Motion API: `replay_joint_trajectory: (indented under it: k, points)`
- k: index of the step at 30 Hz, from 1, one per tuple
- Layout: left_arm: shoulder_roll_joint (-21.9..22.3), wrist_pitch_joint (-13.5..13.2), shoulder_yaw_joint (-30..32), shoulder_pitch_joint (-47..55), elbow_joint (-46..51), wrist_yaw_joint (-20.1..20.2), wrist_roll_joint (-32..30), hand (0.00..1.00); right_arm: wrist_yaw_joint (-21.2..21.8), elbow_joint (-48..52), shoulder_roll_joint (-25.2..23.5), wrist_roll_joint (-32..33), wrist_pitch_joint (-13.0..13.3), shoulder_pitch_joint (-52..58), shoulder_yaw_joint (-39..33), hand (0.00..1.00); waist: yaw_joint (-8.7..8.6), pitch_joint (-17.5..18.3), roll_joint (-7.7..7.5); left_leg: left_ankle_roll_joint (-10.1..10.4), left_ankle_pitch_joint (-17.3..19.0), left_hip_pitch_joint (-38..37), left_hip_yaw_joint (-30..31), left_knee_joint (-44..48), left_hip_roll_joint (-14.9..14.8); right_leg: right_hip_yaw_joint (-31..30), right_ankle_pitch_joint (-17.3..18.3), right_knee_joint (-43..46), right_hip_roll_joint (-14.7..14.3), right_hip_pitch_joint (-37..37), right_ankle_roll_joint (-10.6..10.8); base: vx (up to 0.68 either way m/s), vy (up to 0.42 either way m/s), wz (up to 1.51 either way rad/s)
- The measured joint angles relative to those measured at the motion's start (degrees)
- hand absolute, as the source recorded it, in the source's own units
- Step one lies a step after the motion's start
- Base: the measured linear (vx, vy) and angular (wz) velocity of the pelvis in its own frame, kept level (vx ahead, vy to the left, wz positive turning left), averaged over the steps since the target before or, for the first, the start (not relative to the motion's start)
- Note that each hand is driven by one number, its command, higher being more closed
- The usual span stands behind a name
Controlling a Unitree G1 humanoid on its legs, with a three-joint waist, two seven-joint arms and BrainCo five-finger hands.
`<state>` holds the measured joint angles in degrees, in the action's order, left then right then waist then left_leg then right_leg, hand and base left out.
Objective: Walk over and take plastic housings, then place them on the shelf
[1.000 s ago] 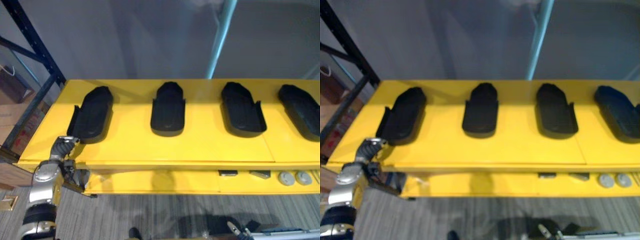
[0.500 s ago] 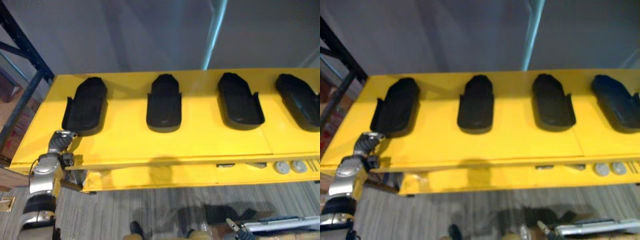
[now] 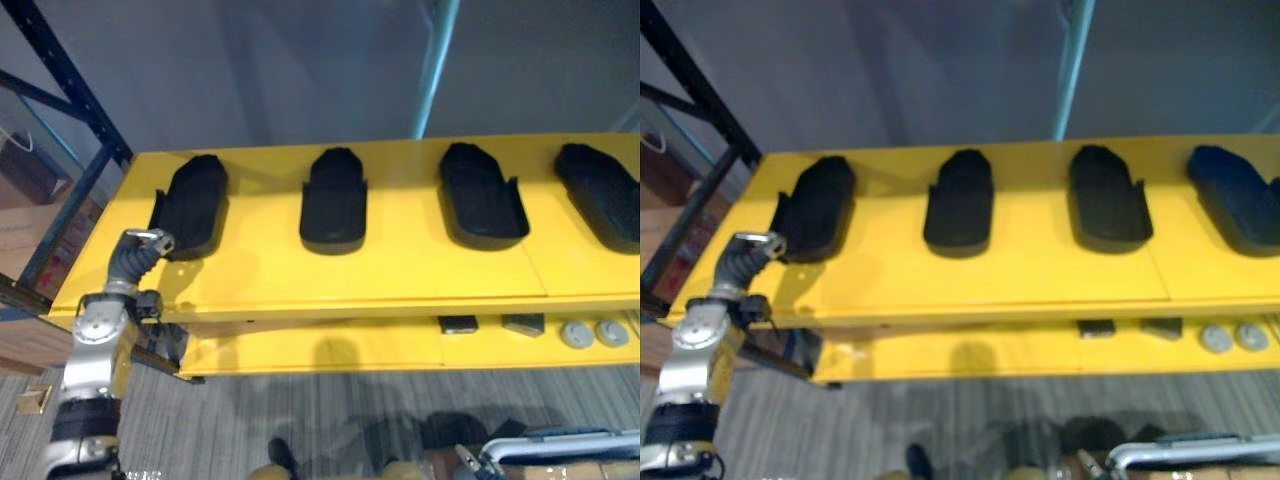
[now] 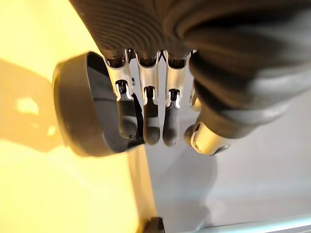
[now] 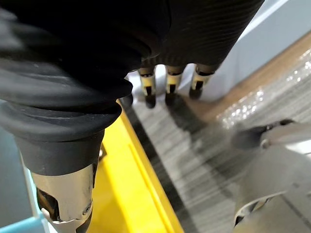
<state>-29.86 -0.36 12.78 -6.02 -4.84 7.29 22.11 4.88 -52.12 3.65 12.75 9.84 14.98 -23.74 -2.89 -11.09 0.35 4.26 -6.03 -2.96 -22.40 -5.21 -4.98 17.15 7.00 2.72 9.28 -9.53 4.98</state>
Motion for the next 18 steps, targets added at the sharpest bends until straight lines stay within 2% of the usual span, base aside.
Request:
replay_joint_trajectory:
  k: [3,4,8,10,15,18]
  points:
    - [1.96,-0.65,0.06,4.01,4.31,0.6,0.07,0.0,-0.04,-0.06,-0.14,0.01,0.0,-0.44,-0.08,0.0,1.1,0.54,-0.56,0.17,0.19,-0.06,1.47,0.01,0.37,1.59,0.25,0.0,0.1,-1.2,-0.46,0.1,-0.03,0.3]
    - [2.87,-0.76,0.13,5.93,5.3,0.61,0.1,0.0,-0.07,-0.07,-0.12,0.04,0.0,-1.07,-0.08,0.0,2.03,0.92,-0.94,0.2,0.22,-0.2,1.75,0.02,0.49,1.76,0.64,0.13,0.08,-1.73,-1.14,0.1,-0.027,0.25]
    - [6.15,-0.95,2.08,11.47,6.04,-0.87,0.39,0.0,-0.17,-0.31,-0.09,1.23,-0.06,-3.2,0.23,0.0,2.89,1.97,-1.77,0.22,0.22,-0.96,3.3,0.02,0.5,1.79,1.93,1.55,-0.16,-2.92,-3.32,0.08,-0.029,0.27]
    - [8.05,-1.2,2.99,14.18,6.05,-3.75,0.39,0.0,-0.16,-1.11,0.07,1.86,-0.24,-3.97,0.23,0.0,3.76,2.97,-2.01,0.23,0.22,-1.18,3.57,0.01,0.36,1.86,2.04,1.66,-0.33,-3.31,-3.5,0.04,-0.039,0.16]
    - [14.1,-2.15,4.59,19.43,3.1,-10.9,0.4,0.0,-0.14,-2.61,0.83,4.37,-2.48,-5.63,0.24,0.0,4.46,3.56,-1.78,0.38,0.32,-1.19,4.71,-0.02,0.11,3.1,2.06,1.47,-0.49,-4.31,-3.52,-0.01,-0.015,0.14]
    - [17.47,-3.16,4.79,20.65,-7.34,-13.89,0.8,0.0,-0.1,-4.33,0.75,5.05,-4.23,-5.73,0.38,0.0,4.98,4.09,-1.94,0.61,0.52,-1.3,4.95,-0.05,0.18,3.32,2.07,1.04,-0.46,-4.68,-3.49,-0.04,0.009,0.01]
